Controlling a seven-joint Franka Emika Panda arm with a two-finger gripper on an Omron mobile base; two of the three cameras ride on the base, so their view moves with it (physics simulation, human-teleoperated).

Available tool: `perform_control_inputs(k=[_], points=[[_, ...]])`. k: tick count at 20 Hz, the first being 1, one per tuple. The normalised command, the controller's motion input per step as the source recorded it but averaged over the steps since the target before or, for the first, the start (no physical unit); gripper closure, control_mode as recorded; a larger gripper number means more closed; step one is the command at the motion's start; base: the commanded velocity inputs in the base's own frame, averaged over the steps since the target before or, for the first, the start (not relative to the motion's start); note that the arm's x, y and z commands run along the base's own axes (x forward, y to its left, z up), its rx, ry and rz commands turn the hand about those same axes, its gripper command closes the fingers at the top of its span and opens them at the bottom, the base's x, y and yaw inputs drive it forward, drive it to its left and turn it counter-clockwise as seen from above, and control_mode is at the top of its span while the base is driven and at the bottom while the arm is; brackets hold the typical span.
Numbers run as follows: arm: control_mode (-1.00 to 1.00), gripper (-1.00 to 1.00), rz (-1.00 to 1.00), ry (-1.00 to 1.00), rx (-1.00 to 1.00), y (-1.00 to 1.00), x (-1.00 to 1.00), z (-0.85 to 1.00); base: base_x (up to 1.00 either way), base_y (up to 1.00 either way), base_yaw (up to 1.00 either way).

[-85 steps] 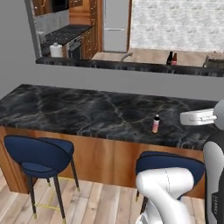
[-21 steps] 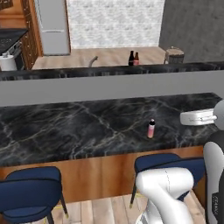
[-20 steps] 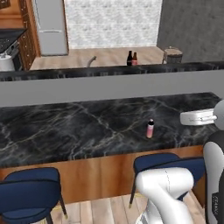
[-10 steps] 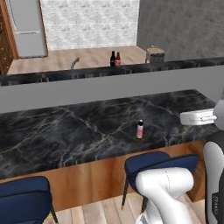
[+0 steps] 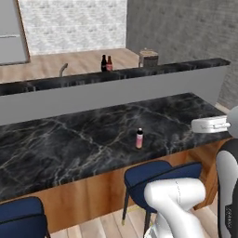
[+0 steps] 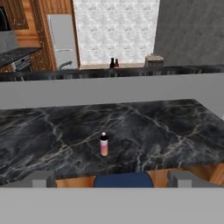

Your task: Place the large bottle from the dining counter next to the other large bottle outside the sink, and place the small bottle from the dining counter next to the other small bottle inside the sink.

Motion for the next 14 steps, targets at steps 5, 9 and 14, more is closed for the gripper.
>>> perform_control_inputs(k=[5,9,14], points=[[1.0,-1.0,0.0,0.0,0.0,0.0,0.0,0.0,0.64,0.7,-0.08],[1.0,-1.0,0.0,0.0,0.0,0.0,0.0,0.0,0.87,0.69,-0.04],[1.0,-1.0,0.0,0.0,0.0,0.0,0.0,0.0,0.84,0.6,-0.05]])
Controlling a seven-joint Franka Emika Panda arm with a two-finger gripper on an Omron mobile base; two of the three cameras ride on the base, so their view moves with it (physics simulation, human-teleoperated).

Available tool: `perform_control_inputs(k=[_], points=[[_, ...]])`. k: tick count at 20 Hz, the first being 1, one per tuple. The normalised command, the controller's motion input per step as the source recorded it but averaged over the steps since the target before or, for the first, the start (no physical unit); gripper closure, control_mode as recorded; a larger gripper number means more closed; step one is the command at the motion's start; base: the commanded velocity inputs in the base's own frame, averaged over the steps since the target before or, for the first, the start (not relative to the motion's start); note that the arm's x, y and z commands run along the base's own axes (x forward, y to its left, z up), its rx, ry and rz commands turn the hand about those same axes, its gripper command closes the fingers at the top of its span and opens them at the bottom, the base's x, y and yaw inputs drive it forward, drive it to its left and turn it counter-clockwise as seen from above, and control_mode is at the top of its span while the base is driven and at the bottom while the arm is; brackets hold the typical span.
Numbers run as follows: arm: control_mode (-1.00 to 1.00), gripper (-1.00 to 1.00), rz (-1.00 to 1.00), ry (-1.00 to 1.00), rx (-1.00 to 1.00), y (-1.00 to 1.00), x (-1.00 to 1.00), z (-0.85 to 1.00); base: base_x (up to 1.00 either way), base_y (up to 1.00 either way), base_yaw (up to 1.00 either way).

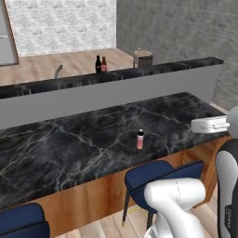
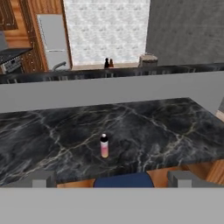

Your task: Place the large bottle from the dining counter next to the other large bottle outside the sink, and place the small bottle from the dining counter next to the other small bottle inside the sink.

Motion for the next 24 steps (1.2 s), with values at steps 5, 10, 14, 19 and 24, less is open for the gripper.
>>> perform_control_inputs(k=[5,10,14,19,24], points=[[1.0,-1.0,0.0,0.0,0.0,0.0,0.0,0.0,0.65,0.68,-0.07],[1.0,-1.0,0.0,0.0,0.0,0.0,0.0,0.0,0.6,0.67,-0.06],[-1.0,-1.0,-0.06,0.06,-0.05,0.61,0.44,-0.09,0.0,0.0,0.0],[-1.0,-1.0,-0.04,0.07,-0.03,0.37,0.23,0.05,0.0,0.0,0.0],[-1.0,-1.0,-0.04,0.05,-0.03,0.32,0.22,0.01,0.0,0.0,0.0]])
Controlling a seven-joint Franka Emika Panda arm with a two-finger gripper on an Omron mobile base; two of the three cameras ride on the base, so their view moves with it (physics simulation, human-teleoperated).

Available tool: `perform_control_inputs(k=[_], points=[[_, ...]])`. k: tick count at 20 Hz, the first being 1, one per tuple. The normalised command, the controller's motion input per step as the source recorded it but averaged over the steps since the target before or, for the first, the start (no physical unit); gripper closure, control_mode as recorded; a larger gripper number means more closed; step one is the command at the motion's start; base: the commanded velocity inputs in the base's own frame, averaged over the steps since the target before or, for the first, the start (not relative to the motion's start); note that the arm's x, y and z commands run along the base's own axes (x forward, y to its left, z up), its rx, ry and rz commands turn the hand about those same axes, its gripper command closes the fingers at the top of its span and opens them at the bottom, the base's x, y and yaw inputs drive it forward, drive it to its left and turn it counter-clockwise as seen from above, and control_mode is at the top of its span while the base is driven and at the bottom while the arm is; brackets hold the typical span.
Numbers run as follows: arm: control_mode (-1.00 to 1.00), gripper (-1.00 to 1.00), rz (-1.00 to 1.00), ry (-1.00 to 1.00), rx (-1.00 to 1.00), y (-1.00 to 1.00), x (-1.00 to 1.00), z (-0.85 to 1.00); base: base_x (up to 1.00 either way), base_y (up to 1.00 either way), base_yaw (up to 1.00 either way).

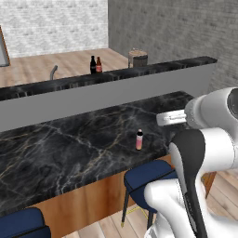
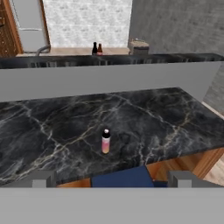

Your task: Place the large bottle from the dining counter next to the other large bottle outside the sink, and place the small bottle from the dining counter next to the other small bottle inside the sink.

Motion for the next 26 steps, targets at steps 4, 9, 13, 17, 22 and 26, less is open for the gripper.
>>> perform_control_inputs(k=[4,9,13,17,22,26], points=[[-1.0,-1.0,-0.04,0.06,-0.02,0.26,0.28,0.01,0.0,0.0,0.0],[-1.0,-1.0,-0.02,0.07,0.0,0.23,0.45,0.0,0.0,0.0,0.0],[-1.0,-1.0,0.0,0.07,0.02,-0.04,0.48,-0.03,0.0,0.0,0.0],[-1.0,-1.0,0.0,0.05,0.04,-0.1,0.45,-0.11,0.0,0.0,0.0],[-1.0,-1.0,0.0,0.07,0.03,-0.04,0.43,-0.03,0.0,0.0,0.0],[-1.0,-1.0,0.0,0.1,0.02,-0.01,0.42,0.0,0.0,0.0,0.0]])
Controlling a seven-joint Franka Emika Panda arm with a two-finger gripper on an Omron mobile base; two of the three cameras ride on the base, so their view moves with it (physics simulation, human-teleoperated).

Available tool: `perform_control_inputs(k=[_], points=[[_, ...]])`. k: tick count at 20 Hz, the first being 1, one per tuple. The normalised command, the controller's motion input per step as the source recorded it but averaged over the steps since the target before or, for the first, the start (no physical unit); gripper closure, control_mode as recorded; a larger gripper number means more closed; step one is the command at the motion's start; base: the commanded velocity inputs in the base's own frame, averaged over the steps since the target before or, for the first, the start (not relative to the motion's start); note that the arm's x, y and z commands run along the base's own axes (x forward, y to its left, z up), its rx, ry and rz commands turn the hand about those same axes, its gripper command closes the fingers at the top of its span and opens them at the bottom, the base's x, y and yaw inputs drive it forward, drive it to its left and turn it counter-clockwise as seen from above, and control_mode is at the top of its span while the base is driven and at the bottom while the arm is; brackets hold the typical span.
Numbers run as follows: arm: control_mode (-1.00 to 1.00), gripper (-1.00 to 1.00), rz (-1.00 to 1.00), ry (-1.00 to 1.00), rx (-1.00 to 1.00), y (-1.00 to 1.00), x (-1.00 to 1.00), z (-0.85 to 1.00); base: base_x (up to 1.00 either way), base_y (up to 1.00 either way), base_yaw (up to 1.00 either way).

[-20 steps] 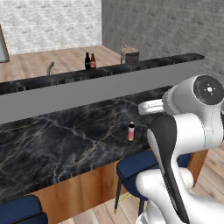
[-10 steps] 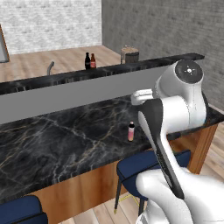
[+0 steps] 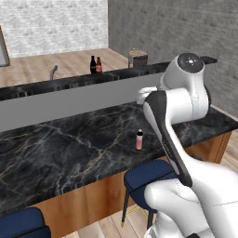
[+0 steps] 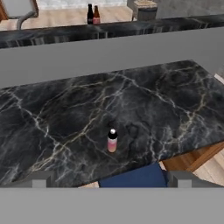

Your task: Place the large bottle from the dining counter next to the other large bottle outside the sink, and place the small bottle from the dining counter next to the other small bottle inside the sink.

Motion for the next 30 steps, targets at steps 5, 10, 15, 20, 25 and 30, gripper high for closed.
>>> perform_control_inputs(k=[5,10,15,20,25,30], points=[[-1.0,-1.0,0.0,0.14,0.0,0.0,0.39,0.0,0.0,0.0,0.0],[-1.0,-1.0,0.0,0.14,0.0,0.0,0.36,0.0,0.0,0.0,0.0],[-1.0,-1.0,0.0,0.13,0.0,0.0,0.35,0.0,0.0,0.0,0.0],[-1.0,-1.0,0.0,0.12,0.0,0.0,0.28,0.0,0.0,0.0,0.0],[-1.0,-1.0,0.0,0.08,0.0,-0.08,0.13,0.0,0.0,0.0,0.0],[-1.0,-1.0,0.0,0.04,0.0,-0.07,0.11,-0.03,0.0,0.0,0.0]])
